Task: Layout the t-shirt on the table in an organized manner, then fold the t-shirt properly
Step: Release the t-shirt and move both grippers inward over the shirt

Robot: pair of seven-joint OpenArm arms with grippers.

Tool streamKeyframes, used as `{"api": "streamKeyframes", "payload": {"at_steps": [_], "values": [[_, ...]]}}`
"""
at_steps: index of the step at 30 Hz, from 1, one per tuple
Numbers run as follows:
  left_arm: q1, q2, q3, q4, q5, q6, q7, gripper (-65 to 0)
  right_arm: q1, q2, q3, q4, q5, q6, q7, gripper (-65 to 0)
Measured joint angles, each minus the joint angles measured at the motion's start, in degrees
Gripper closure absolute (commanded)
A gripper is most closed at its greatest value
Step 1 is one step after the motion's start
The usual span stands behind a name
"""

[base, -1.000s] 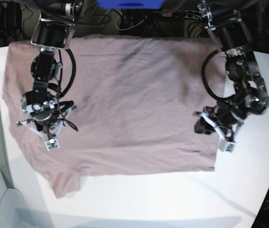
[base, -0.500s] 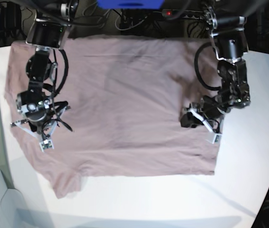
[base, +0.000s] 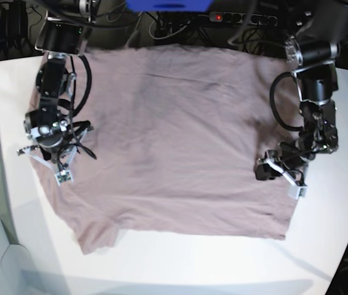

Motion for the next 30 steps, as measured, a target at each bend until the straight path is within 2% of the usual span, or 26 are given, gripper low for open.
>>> {"api": "streamKeyframes", "payload": {"at_steps": [8, 13, 16, 21, 23, 27, 30], "values": [[-1.7, -2.8, -0.3, -0.4, 2.1, 2.0, 0.7, -16.2, -1.2, 0.0, 0.0, 0.1, 0.0, 0.0, -0.2, 0.0], [-2.2, -2.8, -0.3, 1.4, 2.7, 2.5, 2.1, -16.2, -1.2, 0.0, 0.0, 0.3, 0.0, 0.0, 0.0, 0.0], [-1.6, -2.7, -0.3, 7.2, 1.7, 2.7, 7.2, -16.2, -1.2, -0.1, 0.0, 0.3, 0.0, 0.0, 0.0, 0.0], [2.5, -2.9, -0.6, 23.5, -7.0, 2.8, 15.3, -16.2, -1.0, -0.5, 0.0, 0.4, 0.1, 0.2, 0.2, 0.0], [6.2, -2.4, -0.4, 27.6, -8.2, 2.7, 15.6, -16.2, -1.0, -0.8, 0.0, 1.2, 0.2, 0.2, 0.1, 0.0], [9.9, 1.2, -0.2, 25.7, -6.8, 3.1, 16.3, -16.2, -0.9, -0.8, 0.0, 1.6, 0.2, 0.2, 0.3, 0.0], [10.6, 1.4, -0.1, 21.4, -4.8, 2.6, 12.5, -16.2, -0.3, -0.9, 0.0, -0.6, 0.4, 0.2, 0.7, 0.0]]}}
